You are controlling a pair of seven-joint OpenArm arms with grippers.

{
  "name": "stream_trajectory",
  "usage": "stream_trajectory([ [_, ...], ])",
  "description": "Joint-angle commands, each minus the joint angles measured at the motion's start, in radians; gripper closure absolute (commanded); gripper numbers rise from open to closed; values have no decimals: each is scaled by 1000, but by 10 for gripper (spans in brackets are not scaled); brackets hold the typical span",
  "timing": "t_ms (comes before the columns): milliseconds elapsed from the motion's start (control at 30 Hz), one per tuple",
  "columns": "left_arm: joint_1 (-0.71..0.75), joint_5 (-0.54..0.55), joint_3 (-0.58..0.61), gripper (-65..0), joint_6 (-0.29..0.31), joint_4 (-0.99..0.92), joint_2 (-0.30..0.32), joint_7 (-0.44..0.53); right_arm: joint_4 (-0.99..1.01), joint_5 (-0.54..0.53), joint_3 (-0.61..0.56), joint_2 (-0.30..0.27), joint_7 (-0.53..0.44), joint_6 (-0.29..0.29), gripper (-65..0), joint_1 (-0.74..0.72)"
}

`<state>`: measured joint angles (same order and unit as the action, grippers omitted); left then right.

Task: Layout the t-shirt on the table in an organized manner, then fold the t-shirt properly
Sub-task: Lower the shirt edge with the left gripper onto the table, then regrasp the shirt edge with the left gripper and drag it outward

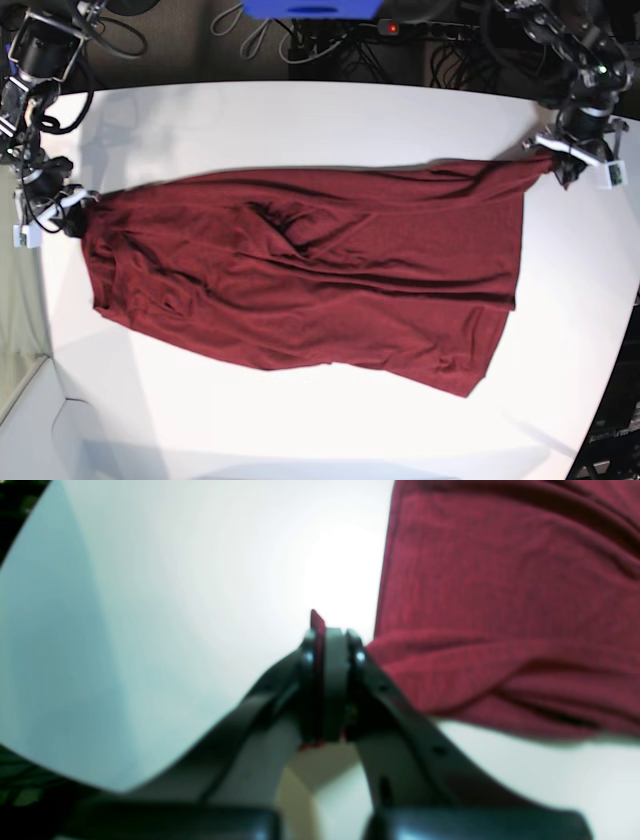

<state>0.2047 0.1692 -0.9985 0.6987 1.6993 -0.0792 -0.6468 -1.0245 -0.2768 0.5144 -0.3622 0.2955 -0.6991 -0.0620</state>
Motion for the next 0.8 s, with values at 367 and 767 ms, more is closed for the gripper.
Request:
stream_trajectory([
  [367, 151, 373, -43, -3, -1, 267, 32, 5, -15, -20, 5, -19, -20, 1, 0, -11],
  [767, 172, 608, -44, -3, -1, 308, 111, 5, -15, -20, 5, -18, -19, 1, 0, -11],
])
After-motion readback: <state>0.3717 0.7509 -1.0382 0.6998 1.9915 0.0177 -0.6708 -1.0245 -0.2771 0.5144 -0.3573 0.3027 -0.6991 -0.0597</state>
